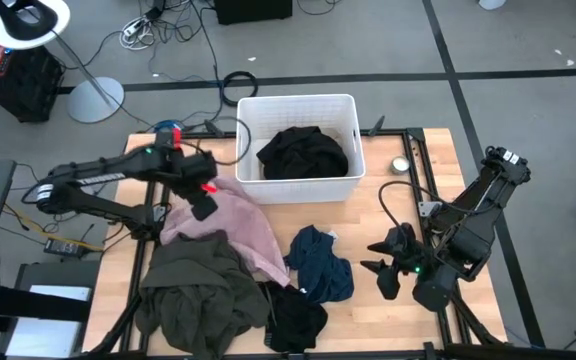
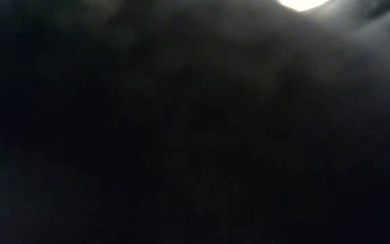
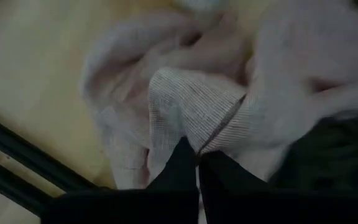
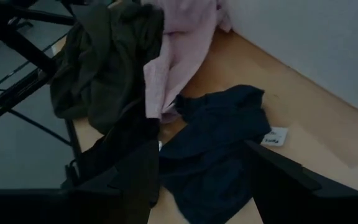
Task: Sort clothes
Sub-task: Put the pink shirt into the white bin
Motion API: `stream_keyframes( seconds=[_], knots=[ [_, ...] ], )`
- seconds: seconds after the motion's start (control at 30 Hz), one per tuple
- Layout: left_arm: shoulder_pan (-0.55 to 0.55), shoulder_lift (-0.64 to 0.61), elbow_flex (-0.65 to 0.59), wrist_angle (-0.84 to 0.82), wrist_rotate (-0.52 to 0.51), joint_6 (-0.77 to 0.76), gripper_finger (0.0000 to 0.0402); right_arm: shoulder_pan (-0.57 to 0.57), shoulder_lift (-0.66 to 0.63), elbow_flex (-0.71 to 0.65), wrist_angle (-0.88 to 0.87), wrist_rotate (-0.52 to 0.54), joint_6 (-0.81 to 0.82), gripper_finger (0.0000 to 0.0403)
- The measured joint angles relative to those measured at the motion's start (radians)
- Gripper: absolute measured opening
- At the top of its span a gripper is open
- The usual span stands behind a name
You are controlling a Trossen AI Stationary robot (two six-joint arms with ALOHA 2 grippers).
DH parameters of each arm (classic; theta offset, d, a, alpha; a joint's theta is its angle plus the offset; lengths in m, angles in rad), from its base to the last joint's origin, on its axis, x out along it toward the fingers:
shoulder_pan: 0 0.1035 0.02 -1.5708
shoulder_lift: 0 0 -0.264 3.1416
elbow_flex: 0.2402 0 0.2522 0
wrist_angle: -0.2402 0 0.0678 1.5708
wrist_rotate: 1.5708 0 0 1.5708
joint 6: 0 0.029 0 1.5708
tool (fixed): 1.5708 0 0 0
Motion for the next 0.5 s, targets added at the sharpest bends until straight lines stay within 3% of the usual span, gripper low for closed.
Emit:
stream_keyframes(
  seconds=[0.13,0.33,0.5],
  knots=[
    [0.0,0.0,0.152,-0.081,-0.013,-0.025,0.0001,-0.003,0.0,0.0,-0.02,-0.008,-0.023,0.0229],
    [0.0,0.0,0.36,-0.176,-0.068,-0.053,0.0,-0.003,0.0,0.0,-0.004,-0.127,-0.084,0.0229],
    [0.0,0.0,0.505,-0.21,-0.084,-0.059,0.0,-0.006,0.0,0.0,0.069,-0.133,-0.148,0.0229]
  ],
)
